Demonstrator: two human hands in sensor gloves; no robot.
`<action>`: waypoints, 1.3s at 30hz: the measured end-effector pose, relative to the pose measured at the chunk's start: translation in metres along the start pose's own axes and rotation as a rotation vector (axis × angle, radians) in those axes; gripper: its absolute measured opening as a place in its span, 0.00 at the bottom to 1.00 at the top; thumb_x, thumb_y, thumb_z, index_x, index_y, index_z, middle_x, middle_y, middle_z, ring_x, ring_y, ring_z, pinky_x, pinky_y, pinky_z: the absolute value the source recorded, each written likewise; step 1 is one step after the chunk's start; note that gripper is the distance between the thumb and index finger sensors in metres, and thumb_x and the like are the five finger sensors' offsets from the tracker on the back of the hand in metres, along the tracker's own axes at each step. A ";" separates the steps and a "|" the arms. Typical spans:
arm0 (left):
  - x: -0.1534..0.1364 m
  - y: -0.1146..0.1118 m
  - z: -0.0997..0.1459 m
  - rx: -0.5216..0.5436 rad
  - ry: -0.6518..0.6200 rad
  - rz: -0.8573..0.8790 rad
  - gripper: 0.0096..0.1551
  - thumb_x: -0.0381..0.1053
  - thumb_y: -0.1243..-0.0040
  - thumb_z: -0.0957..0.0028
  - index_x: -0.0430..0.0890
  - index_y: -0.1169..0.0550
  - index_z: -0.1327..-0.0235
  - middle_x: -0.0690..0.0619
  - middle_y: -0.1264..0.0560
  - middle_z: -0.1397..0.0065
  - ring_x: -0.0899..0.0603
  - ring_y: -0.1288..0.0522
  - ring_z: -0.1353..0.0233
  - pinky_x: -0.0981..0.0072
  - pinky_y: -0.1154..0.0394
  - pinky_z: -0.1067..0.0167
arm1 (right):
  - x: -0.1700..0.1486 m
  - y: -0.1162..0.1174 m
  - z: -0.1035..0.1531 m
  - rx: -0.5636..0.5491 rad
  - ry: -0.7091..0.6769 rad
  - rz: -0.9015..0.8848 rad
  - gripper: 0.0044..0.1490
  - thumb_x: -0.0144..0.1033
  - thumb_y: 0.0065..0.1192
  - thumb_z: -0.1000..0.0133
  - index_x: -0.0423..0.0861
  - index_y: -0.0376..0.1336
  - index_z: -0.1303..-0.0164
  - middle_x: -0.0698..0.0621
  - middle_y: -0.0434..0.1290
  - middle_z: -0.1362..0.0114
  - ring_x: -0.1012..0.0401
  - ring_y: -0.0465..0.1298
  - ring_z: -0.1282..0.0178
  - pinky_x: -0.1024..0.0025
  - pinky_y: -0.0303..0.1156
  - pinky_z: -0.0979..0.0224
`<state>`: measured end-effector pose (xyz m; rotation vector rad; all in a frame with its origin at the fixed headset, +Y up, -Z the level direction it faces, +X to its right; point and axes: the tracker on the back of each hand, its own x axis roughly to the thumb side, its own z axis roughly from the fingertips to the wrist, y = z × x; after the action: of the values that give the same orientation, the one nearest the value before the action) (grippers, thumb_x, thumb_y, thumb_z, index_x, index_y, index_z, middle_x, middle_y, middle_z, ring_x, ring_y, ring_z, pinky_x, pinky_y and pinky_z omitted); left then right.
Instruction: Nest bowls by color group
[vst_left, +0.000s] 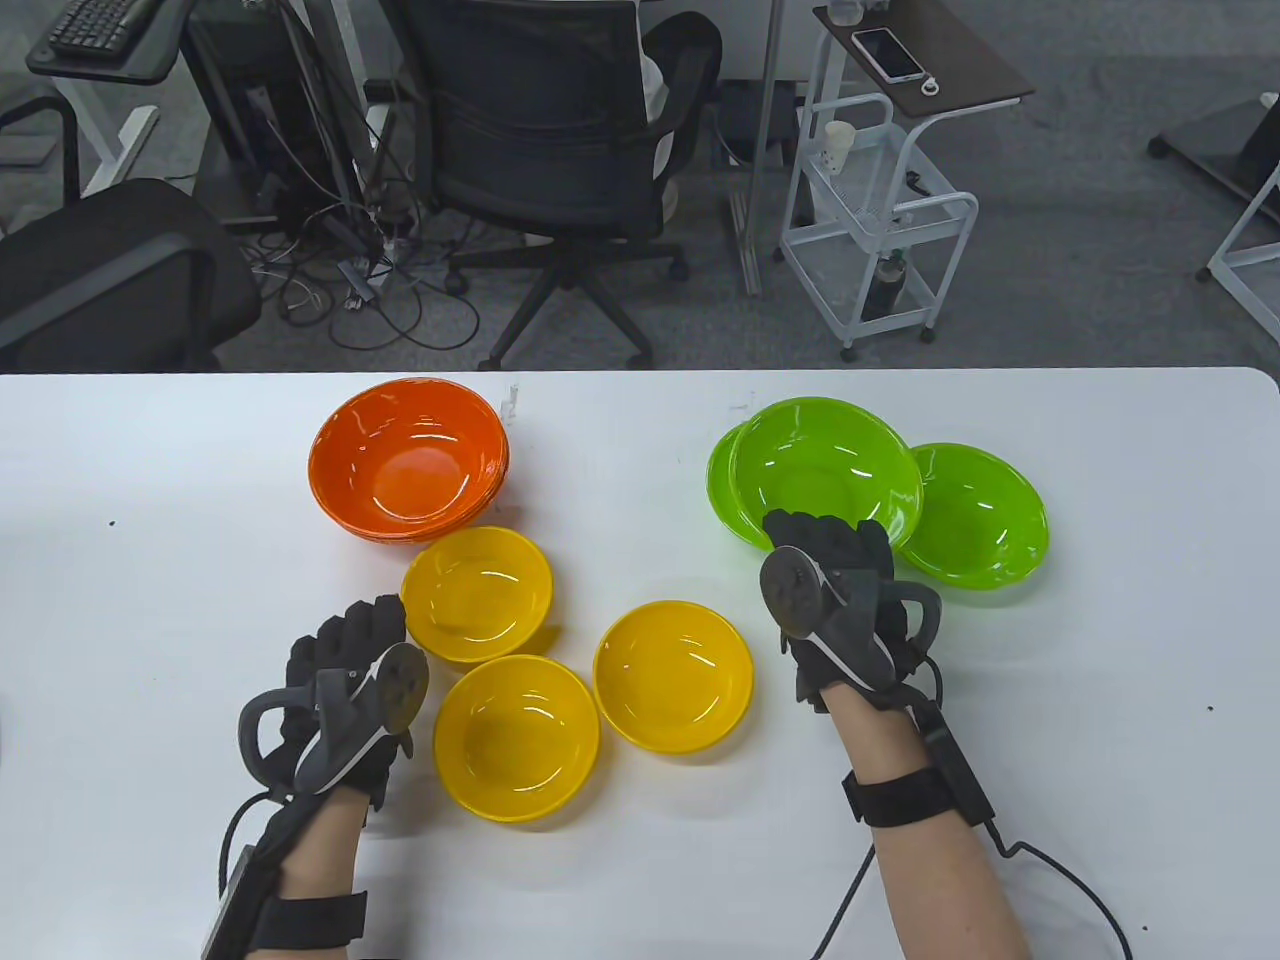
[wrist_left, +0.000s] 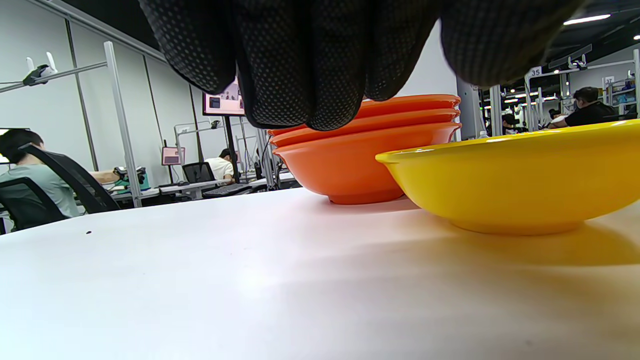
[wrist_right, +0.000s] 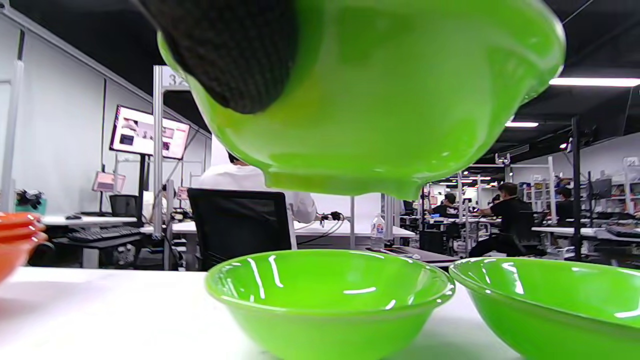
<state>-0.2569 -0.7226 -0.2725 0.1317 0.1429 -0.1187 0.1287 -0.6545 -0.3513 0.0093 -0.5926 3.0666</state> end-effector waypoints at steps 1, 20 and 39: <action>0.000 0.000 0.000 0.000 0.000 0.000 0.37 0.65 0.41 0.51 0.57 0.27 0.26 0.53 0.22 0.24 0.43 0.19 0.26 0.49 0.28 0.28 | 0.002 0.006 -0.005 0.001 0.008 0.014 0.28 0.37 0.67 0.53 0.59 0.68 0.40 0.58 0.79 0.36 0.55 0.79 0.32 0.47 0.64 0.25; -0.001 0.000 -0.001 -0.008 -0.001 0.010 0.37 0.65 0.41 0.51 0.57 0.27 0.26 0.52 0.22 0.23 0.42 0.19 0.26 0.48 0.28 0.28 | 0.022 0.073 -0.020 0.076 -0.012 0.239 0.26 0.39 0.67 0.53 0.60 0.70 0.43 0.59 0.79 0.35 0.54 0.77 0.29 0.42 0.62 0.25; 0.000 -0.001 -0.001 -0.015 -0.003 0.002 0.37 0.65 0.41 0.51 0.57 0.27 0.26 0.52 0.22 0.23 0.42 0.19 0.26 0.49 0.28 0.28 | 0.030 0.078 -0.015 0.261 0.000 0.077 0.28 0.37 0.60 0.50 0.60 0.66 0.37 0.55 0.72 0.28 0.47 0.68 0.22 0.39 0.56 0.24</action>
<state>-0.2569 -0.7231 -0.2736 0.1170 0.1410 -0.1163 0.0973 -0.7203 -0.3943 -0.0094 -0.1938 3.1934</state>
